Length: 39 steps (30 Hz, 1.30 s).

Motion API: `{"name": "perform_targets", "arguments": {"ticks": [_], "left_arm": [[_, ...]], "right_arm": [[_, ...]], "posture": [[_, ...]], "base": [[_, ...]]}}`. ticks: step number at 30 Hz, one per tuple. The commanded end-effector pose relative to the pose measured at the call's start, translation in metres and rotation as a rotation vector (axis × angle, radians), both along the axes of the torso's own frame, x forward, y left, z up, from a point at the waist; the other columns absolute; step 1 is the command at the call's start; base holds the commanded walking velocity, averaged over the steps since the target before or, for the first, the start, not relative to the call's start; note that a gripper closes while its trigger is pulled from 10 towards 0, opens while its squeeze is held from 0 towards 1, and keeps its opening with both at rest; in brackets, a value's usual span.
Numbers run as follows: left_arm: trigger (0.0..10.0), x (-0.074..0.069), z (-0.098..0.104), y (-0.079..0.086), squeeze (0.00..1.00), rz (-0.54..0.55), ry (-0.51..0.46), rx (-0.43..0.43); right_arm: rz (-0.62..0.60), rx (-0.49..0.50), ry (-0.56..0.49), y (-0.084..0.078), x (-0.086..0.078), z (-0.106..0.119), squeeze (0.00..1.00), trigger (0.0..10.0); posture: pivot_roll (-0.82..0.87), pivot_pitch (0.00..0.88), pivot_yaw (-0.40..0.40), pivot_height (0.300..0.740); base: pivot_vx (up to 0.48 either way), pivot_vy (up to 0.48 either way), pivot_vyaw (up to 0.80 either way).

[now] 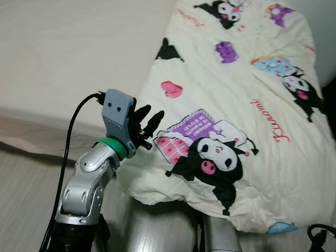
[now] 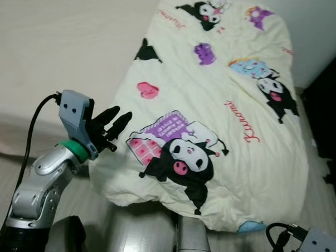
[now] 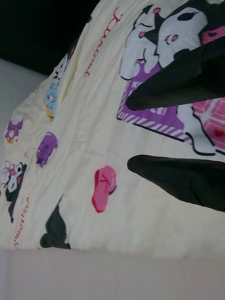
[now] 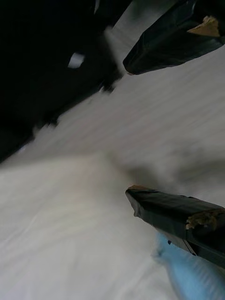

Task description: Clean up the room

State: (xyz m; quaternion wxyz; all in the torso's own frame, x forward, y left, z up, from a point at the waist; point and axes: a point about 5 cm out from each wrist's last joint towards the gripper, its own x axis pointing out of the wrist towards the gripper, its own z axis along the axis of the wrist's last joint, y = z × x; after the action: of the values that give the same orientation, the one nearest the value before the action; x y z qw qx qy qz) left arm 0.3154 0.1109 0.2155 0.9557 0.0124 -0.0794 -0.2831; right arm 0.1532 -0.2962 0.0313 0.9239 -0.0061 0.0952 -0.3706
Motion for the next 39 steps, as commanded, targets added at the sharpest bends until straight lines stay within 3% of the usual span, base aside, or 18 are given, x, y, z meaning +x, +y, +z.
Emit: {"name": "perform_targets", "arguments": {"ticks": [1,3,4,7,8,12,14,18,22,23,24,25,26,28,30,31,34,39], "left_arm": [[10.0,0.001,-0.001,0.001,0.00,0.003,0.000,0.010],[10.0,0.002,0.000,0.002,0.00,0.008,-0.005,0.007],[10.0,0.002,0.000,0.002,0.00,0.008,-0.005,0.007],[10.0,0.002,0.000,-0.001,0.00,0.008,-0.008,-0.009],[10.0,0.002,0.000,-0.001,0.00,0.008,-0.008,-0.009],[10.0,0.002,0.001,-0.007,0.00,0.002,0.000,-0.036],[10.0,0.002,0.001,-0.007,0.00,0.002,0.000,-0.036],[10.0,0.000,0.001,-0.008,0.00,-0.001,0.026,-0.058],[10.0,0.000,0.000,-0.007,0.00,0.004,0.031,-0.056],[10.0,-0.001,-0.001,-0.004,0.00,0.019,0.028,-0.035],[10.0,-0.001,-0.002,0.008,0.00,0.126,-0.032,0.039],[10.0,-0.001,-0.002,0.008,0.00,0.126,-0.032,0.039],[10.0,-0.001,-0.002,0.023,0.00,0.256,-0.087,0.108],[10.0,-0.001,-0.002,0.023,0.00,0.256,-0.087,0.108],[10.0,-0.004,-0.005,0.047,0.00,0.439,-0.127,0.161],[10.0,-0.004,-0.005,0.047,0.00,0.439,-0.127,0.161],[10.0,-0.035,-0.031,0.083,0.00,0.573,-0.052,0.188],[10.0,-0.054,-0.038,0.078,0.00,0.570,-0.021,0.146]], "right_arm": [[0.077,-0.053,-0.073,0.001,0.015,0.018,0.00,10.0],[0.173,-0.136,-0.196,0.006,0.037,0.051,0.00,10.0],[0.173,-0.136,-0.196,0.006,0.037,0.051,0.00,10.0],[0.272,-0.283,-0.367,0.017,0.064,0.104,0.00,10.0],[0.272,-0.283,-0.367,0.017,0.064,0.104,0.00,10.0],[0.327,-0.364,-0.467,0.026,0.082,0.137,0.00,10.0],[0.327,-0.364,-0.467,0.026,0.082,0.137,0.00,10.0],[0.481,-0.429,-0.578,0.052,0.097,0.173,0.00,10.0],[0.522,-0.422,-0.593,0.059,0.099,0.176,0.00,10.0],[0.591,-0.400,-0.613,0.070,0.102,0.180,0.00,10.0],[0.691,-0.361,-0.630,0.088,0.108,0.181,0.00,10.0],[0.691,-0.361,-0.630,0.088,0.108,0.181,0.00,10.0],[0.776,-0.319,-0.637,0.104,0.114,0.181,0.00,10.0],[0.776,-0.319,-0.637,0.104,0.114,0.181,0.00,10.0],[0.878,-0.268,-0.632,0.124,0.122,0.178,0.00,10.0],[0.878,-0.268,-0.632,0.124,0.122,0.178,0.00,10.0],[1.032,-0.153,-0.606,0.149,0.138,0.169,0.00,10.0],[1.153,-0.044,-0.575,0.162,0.146,0.165,0.00,10.0]], "posture": [[-0.08,0.171,0.003,0.506],[-0.07,0.166,0.000,0.506],[-0.07,0.166,0.000,0.506],[-0.07,0.159,-0.003,0.516],[-0.07,0.159,-0.003,0.516],[-0.06,0.150,-0.006,0.531],[-0.06,0.150,-0.006,0.531],[-0.06,0.148,-0.011,0.551],[-0.06,0.148,-0.011,0.556],[-0.05,0.145,-0.022,0.561],[-0.03,0.142,-0.042,0.566],[-0.03,0.142,-0.042,0.566],[-0.02,0.142,-0.051,0.571],[-0.02,0.142,-0.051,0.571],[0.02,0.142,-0.079,0.581],[0.02,0.142,-0.079,0.581],[0.07,0.147,-0.127,0.596],[0.10,0.146,-0.146,0.616]], "base": [[0.000,0.000,0.00],[0.000,0.000,0.00],[0.000,0.000,0.00],[0.000,0.000,0.00],[0.000,0.000,0.00],[0.000,0.000,0.00],[0.000,0.000,0.00],[0.000,0.000,0.00],[0.000,0.000,0.00],[0.000,0.000,0.00],[0.000,0.000,0.00],[0.000,0.000,0.00],[0.000,0.000,0.00],[0.000,0.000,0.00],[0.000,0.000,0.00],[0.000,0.000,0.00],[0.000,0.000,0.00],[0.000,0.000,0.00]]}}
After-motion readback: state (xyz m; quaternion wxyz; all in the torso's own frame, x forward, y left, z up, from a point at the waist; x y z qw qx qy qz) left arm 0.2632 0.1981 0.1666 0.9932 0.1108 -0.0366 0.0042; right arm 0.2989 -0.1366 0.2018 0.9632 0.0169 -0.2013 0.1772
